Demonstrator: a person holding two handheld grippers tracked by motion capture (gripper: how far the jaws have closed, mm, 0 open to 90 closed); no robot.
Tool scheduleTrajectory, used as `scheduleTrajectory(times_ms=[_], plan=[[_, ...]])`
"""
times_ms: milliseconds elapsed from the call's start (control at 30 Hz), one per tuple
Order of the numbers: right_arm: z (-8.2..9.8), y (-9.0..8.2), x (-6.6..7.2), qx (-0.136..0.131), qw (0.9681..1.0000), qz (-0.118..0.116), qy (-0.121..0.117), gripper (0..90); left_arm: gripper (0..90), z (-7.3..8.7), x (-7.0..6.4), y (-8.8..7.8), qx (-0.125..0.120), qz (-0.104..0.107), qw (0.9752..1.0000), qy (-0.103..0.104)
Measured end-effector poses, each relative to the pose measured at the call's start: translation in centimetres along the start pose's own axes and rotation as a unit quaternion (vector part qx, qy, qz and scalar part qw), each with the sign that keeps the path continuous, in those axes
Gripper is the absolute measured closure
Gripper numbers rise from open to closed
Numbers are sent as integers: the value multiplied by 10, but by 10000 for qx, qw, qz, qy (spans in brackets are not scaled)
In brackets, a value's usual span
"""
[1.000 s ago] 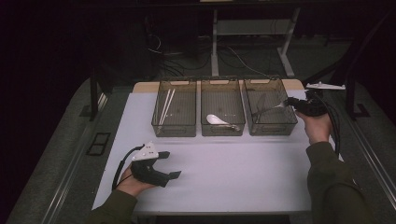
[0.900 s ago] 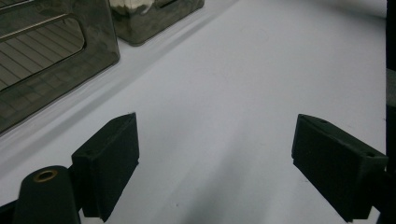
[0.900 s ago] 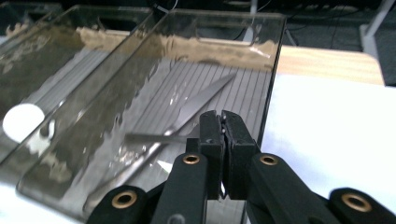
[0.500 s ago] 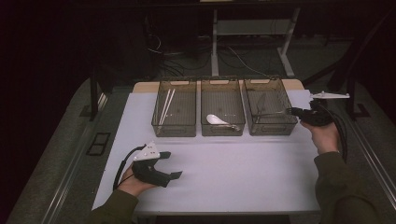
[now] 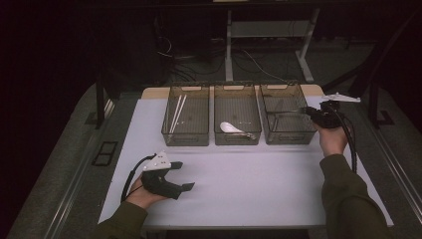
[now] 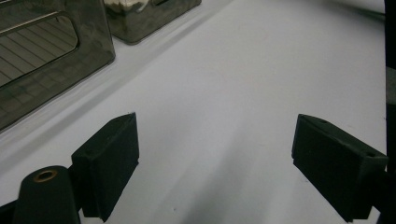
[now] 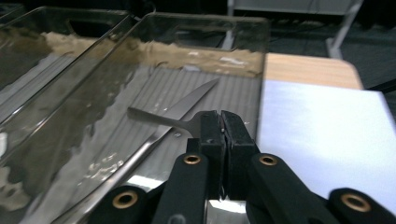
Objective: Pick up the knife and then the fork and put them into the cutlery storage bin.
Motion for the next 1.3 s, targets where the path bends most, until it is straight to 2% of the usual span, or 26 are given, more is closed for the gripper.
scheduleTrajectory(times_ms=[100, 333, 500, 667, 867, 1000, 1033, 1200, 1267, 1300], plan=[[0, -2, 2, 44, 9999, -111, -95, 657, 142, 0, 0, 0, 3, 3, 10000, 9], [-3, -14, 0, 87, 9992, -309, -238, 475, 139, -1, 0, 1, -1, -4, 10000, 14], [1, -22, 8, 183, 9971, -555, -482, 381, 138, 0, 1, 0, 13, -3, 10000, 16], [8, -35, 23, 163, 9924, -871, -859, 344, 136, 0, 0, 0, -11, -7, 10000, -2], [19, -49, 37, 146, 9851, -1385, -1011, 293, 133, 1, 0, 0, -27, 8, 10000, -17], [30, -57, 46, 132, 9783, -1718, -1152, 259, 128, 1, -1, 0, -53, 14, 10000, -22], [34, -58, 48, 118, 9773, -1770, -1156, 252, 127, 1, -1, 0, -46, 23, 10000, -7], [53, -66, 63, 110, 9697, -1899, -1536, 202, 124, 0, -2, 2, -68, 35, 10000, -5], [60, -69, 67, 46, 9668, -2011, -1577, 201, 123, 0, -2, 1, -95, 35, 9999, -2], [63, -70, 69, 19, 9663, -2032, -1579, 198, 121, 0, -2, 1, -103, 32, 9999, 8]])
Point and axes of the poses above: each handheld gripper's, and its own axes: y roughly forward along the jaws, z roughly out of its underside, x roughly to its left, the point moved 2 cm from there along y, roughly forward along the jaws, and after that the axes turned 13 degrees about x, right-handed, at the moved point
